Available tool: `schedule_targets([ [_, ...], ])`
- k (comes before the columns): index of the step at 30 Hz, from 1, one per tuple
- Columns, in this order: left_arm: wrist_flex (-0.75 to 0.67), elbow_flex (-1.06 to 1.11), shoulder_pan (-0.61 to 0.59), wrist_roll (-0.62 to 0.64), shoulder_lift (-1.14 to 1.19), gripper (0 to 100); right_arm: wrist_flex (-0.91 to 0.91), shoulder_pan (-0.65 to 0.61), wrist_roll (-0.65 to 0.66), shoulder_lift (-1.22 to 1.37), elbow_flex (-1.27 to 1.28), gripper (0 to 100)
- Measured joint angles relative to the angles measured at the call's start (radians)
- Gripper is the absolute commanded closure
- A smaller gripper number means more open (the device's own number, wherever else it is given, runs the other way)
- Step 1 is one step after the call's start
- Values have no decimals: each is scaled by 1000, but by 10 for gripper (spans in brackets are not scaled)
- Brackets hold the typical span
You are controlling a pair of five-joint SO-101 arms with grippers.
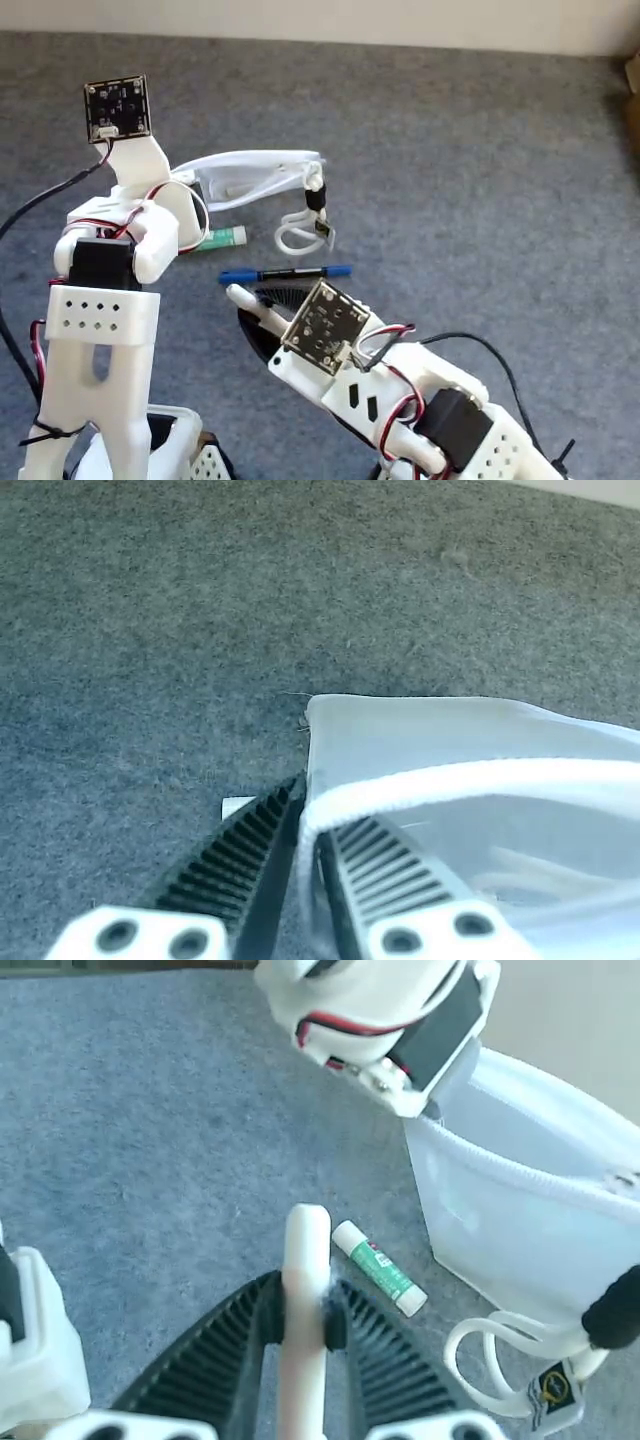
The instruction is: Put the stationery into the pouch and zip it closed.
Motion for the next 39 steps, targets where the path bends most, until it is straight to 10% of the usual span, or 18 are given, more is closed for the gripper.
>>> schedule_targets([
  [39, 0, 2, 0, 0, 0, 993, -729, 78, 0, -276, 176, 995],
])
